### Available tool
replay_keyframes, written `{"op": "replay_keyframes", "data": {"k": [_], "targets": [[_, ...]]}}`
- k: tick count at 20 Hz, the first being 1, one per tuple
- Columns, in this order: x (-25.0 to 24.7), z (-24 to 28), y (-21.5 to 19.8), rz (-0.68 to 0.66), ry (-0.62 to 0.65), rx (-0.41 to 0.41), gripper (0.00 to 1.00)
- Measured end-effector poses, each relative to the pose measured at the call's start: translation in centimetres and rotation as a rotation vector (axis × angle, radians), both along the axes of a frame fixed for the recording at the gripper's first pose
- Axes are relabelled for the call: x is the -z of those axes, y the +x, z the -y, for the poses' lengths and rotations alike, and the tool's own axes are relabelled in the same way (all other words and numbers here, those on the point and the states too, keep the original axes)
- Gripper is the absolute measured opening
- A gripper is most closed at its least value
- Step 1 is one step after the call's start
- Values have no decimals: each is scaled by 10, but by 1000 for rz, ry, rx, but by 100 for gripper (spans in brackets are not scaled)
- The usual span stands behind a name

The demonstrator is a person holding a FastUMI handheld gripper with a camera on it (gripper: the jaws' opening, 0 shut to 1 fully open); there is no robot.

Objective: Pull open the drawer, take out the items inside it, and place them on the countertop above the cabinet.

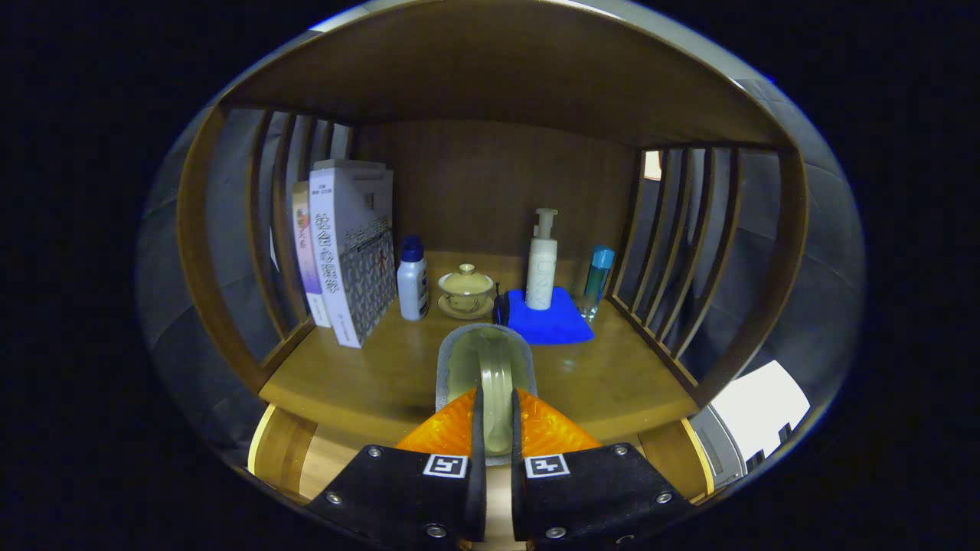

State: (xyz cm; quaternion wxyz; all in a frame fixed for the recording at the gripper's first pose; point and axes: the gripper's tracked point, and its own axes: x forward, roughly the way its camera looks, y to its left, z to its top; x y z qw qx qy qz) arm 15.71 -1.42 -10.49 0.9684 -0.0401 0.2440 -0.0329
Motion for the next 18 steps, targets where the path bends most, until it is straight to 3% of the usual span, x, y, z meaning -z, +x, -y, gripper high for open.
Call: {"op": "replay_keyframes", "data": {"k": [8,14,18], "targets": [[34,13,48,-64,-6,-22,14],[36,10,57,-43,7,-38,24],[16,-4,46,57,77,-58,80]]}}
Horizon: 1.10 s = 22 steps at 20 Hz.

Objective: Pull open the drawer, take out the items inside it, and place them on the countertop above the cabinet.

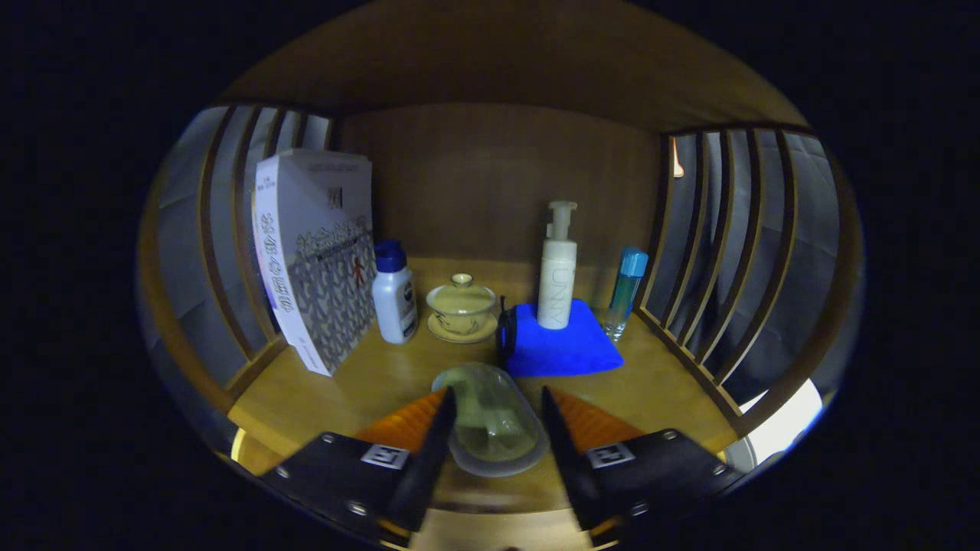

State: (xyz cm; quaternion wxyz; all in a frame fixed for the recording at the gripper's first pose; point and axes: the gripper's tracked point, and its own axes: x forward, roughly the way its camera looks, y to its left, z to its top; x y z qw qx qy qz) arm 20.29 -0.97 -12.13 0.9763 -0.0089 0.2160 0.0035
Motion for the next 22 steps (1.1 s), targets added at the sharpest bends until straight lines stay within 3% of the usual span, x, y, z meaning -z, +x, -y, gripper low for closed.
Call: {"op": "replay_keyframes", "data": {"k": [1,2,9,12,15,19,22], "targets": [[-7,-5,-8,27,22,-13,94],[-16,-8,-19,55,31,-26,96],[-87,-30,-125,317,48,-73,96],[-96,-35,-183,413,24,-78,96],[-72,-38,-231,443,-4,-70,96],[-30,-62,-279,415,2,-136,96],[12,-61,-300,346,-44,-114,96]]}}
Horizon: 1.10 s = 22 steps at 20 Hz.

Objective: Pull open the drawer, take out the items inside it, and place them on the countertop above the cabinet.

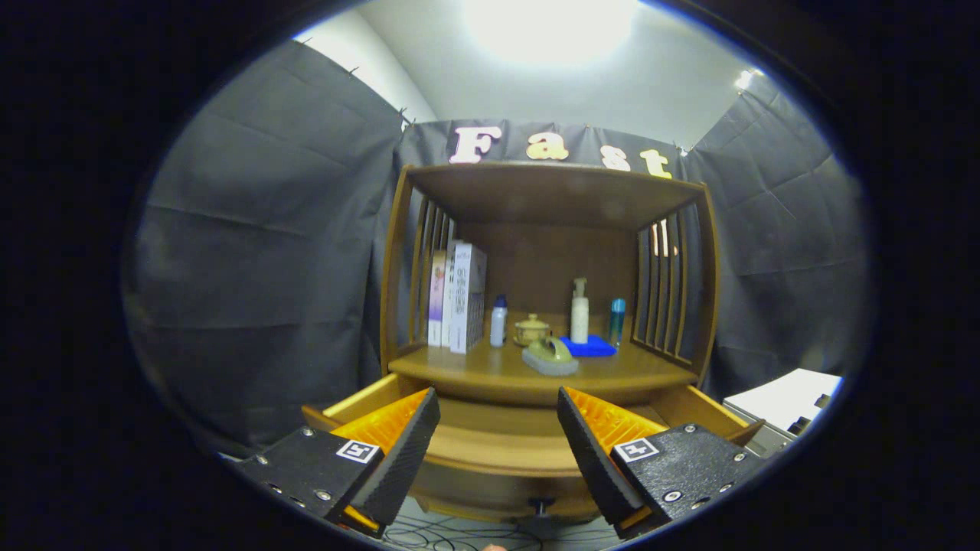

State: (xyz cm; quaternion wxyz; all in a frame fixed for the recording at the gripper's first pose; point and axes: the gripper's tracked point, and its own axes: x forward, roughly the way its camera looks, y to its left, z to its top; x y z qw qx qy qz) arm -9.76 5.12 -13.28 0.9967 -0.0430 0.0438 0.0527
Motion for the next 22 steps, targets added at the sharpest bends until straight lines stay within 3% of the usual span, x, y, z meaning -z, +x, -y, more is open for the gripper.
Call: {"op": "replay_keyframes", "data": {"k": [8,13,22], "targets": [[70,19,-29,-134,7,111,95],[90,34,-19,-170,13,153,95],[108,54,9,-203,121,139,94]]}}
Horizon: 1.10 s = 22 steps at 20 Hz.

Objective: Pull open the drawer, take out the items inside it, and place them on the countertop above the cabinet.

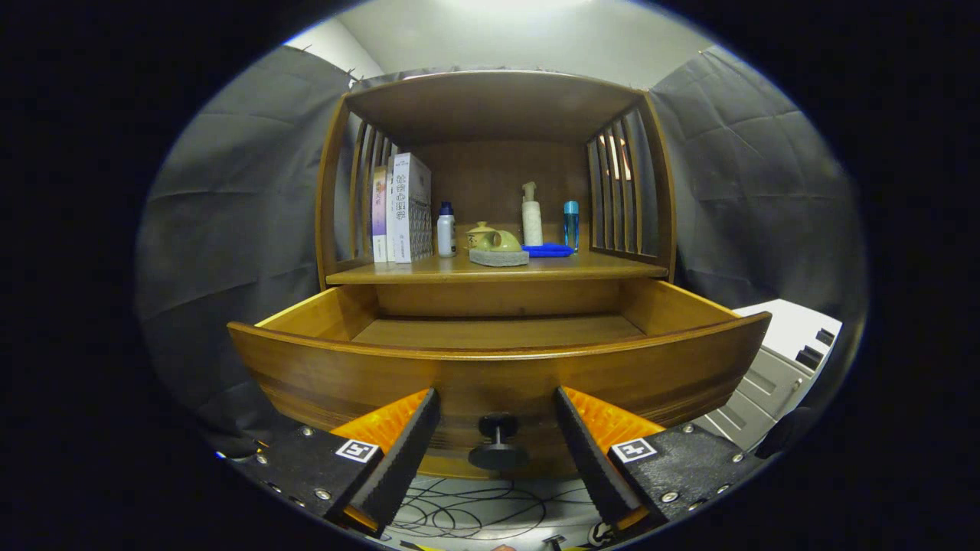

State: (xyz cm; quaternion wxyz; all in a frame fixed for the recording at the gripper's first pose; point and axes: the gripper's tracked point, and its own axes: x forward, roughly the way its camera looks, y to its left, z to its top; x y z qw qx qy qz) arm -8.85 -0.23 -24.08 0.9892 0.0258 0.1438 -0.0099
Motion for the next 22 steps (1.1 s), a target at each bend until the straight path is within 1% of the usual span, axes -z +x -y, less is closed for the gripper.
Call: {"op": "replay_keyframes", "data": {"k": [5,12,22], "targets": [[0,4,14,-18,-11,-27,95],[-7,6,62,3,5,-28,94],[0,8,136,12,-3,-23,95]]}}
